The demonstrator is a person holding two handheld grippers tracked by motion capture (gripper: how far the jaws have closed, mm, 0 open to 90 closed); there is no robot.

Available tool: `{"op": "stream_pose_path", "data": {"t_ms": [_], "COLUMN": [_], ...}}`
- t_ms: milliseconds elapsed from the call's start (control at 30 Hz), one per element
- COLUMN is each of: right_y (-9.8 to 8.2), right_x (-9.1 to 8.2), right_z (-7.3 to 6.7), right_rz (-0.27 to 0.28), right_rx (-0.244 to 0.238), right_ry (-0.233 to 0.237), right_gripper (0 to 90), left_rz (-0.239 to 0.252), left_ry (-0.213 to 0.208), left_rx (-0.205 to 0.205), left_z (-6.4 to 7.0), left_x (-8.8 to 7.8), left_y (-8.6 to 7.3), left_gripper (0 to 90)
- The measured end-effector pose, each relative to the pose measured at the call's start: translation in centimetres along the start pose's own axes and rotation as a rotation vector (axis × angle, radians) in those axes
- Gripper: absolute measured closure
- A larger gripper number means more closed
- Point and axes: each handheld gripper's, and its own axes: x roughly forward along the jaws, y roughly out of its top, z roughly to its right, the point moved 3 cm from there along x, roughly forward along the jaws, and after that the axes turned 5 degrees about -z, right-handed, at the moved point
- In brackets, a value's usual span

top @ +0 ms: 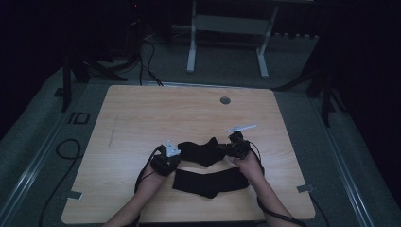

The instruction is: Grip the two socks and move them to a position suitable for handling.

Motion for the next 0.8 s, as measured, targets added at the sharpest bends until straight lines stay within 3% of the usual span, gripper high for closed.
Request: {"op": "stream_pose_path", "data": {"t_ms": [67,100,233,400,467,600,733,800], "right_y": [-0.3,-0.5,-0.3,0.3,0.5,0.8,1.1,1.1], "right_x": [0.2,0.3,-0.2,-1.7,-2.1,-2.2,-0.6,-0.3], "right_z": [0.4,0.7,1.1,1.1,0.8,-0.4,-1.7,-1.8], "right_rz": [-0.015,-0.022,-0.001,0.046,0.058,0.061,0.018,0.013], "right_rx": [0.006,0.008,0.025,0.027,0.015,-0.026,-0.068,-0.069], "right_ry": [-0.016,-0.029,-0.046,-0.073,-0.065,-0.035,-0.024,-0.023], "right_gripper": [69.5,63.4,55.9,53.6,53.6,57.9,59.5,59.4], "left_rz": [0.004,-0.001,-0.020,-0.022,-0.013,0.024,0.038,0.043], "left_ry": [-0.008,-0.019,-0.034,-0.040,-0.033,-0.029,-0.038,-0.051], "left_rx": [-0.009,-0.018,-0.028,-0.055,-0.054,-0.047,-0.038,-0.025], "left_z": [-0.2,-0.4,-0.7,-1.1,-1.2,-1.3,-1.5,-1.3], "left_x": [0.2,0.3,0.2,-0.5,-1.2,-2.4,-2.7,-2.5], "left_y": [0.0,0.1,0.3,-0.2,-0.5,-0.6,-0.1,0.2], "left_gripper": [86.9,86.7,84.3,59.2,56.0,57.1,72.6,74.0]}}
